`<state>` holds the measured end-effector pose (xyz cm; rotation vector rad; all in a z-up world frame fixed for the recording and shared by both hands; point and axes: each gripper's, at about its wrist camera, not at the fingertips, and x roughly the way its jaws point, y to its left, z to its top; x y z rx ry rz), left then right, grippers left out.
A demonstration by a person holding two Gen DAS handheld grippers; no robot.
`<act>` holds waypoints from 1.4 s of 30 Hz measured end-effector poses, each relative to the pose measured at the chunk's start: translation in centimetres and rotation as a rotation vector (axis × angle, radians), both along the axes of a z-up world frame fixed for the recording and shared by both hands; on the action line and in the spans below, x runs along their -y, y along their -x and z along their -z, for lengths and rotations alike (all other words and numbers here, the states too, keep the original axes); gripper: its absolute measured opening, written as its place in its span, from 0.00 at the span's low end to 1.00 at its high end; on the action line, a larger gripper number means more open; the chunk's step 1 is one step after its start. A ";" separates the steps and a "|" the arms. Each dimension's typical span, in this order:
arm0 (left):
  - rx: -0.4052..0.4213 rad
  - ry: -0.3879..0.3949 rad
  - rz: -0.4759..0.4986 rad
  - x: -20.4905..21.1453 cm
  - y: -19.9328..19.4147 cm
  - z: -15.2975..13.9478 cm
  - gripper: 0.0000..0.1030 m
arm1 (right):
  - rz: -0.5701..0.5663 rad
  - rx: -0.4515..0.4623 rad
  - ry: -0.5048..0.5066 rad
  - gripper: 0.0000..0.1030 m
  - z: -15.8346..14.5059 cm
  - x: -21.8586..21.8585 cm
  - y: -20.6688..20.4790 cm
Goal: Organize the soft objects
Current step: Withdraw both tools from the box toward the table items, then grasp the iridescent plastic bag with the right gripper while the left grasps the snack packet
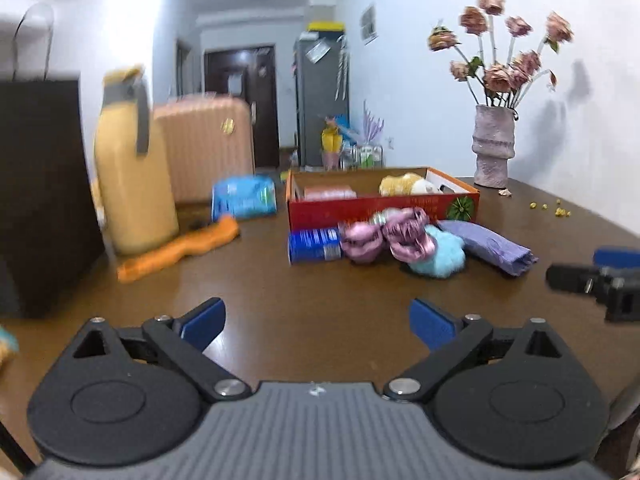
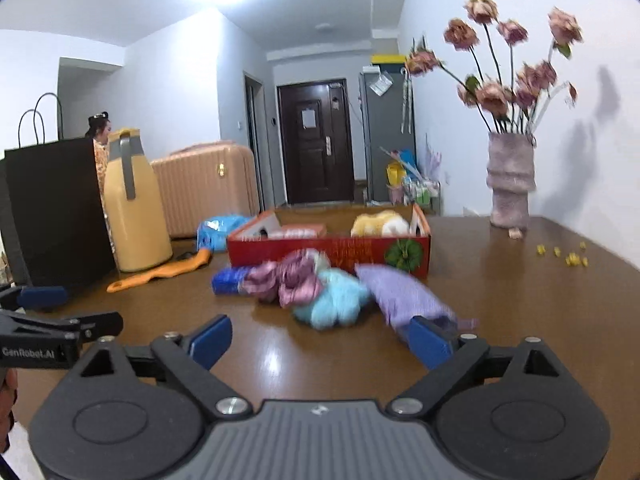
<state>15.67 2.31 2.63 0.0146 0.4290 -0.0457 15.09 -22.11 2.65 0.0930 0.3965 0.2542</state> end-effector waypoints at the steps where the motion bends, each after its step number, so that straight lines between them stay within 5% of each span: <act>1: -0.011 0.016 0.007 -0.2 0.3 0.2 0.98 | -0.008 -0.008 -0.002 0.92 0.3 -0.2 0.3; 10: -0.026 0.002 0.027 -0.3 -0.7 0.9 0.98 | -0.011 -0.049 0.033 0.92 1.3 -1.6 -0.8; 20: -0.064 0.055 0.057 -1.4 -6.2 1.4 0.98 | 0.010 -0.070 0.050 0.90 1.3 -1.8 -5.6; 25: -0.077 0.099 0.105 -1.6 -11.4 0.9 0.96 | 0.006 -0.057 0.047 0.89 0.4 -1.7 -10.0; 32: -0.117 0.118 0.141 -1.9 -20.7 -0.2 0.77 | -0.048 -0.069 0.012 0.78 -0.9 -2.0 -19.5; 36: -0.112 0.020 0.125 -1.8 -25.2 -0.1 0.77 | -0.086 -0.186 -0.041 0.75 0.1 -2.7 -26.5; 42: -0.211 0.112 0.206 -2.2 -29.6 1.3 0.63 | -0.119 -0.256 -0.015 0.74 2.8 -4.9 -31.5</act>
